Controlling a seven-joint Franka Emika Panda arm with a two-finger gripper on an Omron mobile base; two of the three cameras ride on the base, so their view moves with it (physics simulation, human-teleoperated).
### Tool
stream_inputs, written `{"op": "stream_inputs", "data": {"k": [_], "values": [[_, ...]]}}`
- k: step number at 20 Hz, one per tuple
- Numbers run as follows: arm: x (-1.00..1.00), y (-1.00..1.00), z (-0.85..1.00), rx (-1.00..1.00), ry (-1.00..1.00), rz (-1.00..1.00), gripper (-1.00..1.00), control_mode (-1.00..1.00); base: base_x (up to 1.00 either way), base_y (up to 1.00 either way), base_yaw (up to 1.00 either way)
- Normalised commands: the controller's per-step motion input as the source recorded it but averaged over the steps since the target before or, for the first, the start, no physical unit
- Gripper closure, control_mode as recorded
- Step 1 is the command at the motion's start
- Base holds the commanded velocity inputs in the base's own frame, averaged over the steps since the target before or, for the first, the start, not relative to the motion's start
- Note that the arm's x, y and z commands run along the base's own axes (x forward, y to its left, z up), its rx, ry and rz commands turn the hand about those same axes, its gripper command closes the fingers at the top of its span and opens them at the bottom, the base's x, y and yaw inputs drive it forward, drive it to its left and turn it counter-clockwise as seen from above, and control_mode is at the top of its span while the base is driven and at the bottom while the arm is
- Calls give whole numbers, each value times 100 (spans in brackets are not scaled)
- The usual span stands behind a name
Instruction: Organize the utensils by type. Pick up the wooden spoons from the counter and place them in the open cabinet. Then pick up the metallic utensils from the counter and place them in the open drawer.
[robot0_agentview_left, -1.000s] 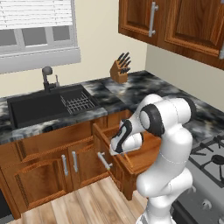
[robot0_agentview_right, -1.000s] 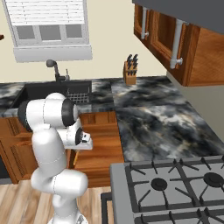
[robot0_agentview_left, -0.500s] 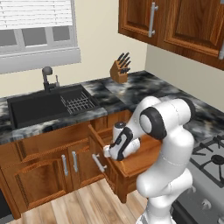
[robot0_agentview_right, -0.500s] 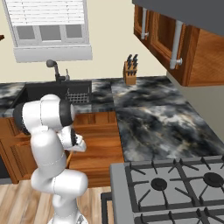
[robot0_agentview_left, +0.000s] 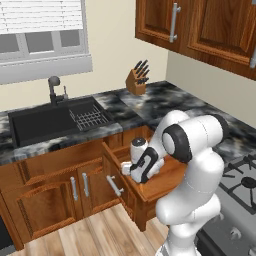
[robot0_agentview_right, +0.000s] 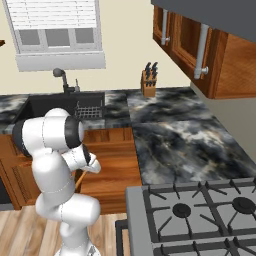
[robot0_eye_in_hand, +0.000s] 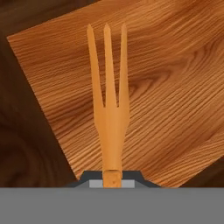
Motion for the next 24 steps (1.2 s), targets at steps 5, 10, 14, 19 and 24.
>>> {"op": "stream_inputs", "data": {"k": [5, 10, 14, 19, 24], "values": [[25, -15, 36, 0, 0, -15, 100, -100, 0, 0, 0], [39, -24, 9, 0, 8, -7, 100, -100, 0, 0, 0], [46, -32, -25, 0, 18, 0, 100, -100, 0, 0, 0], [38, -22, -38, 0, 5, 1, 100, -100, 0, 0, 0], [31, -2, -42, 0, 0, 0, 100, -100, 0, 0, 0]]}}
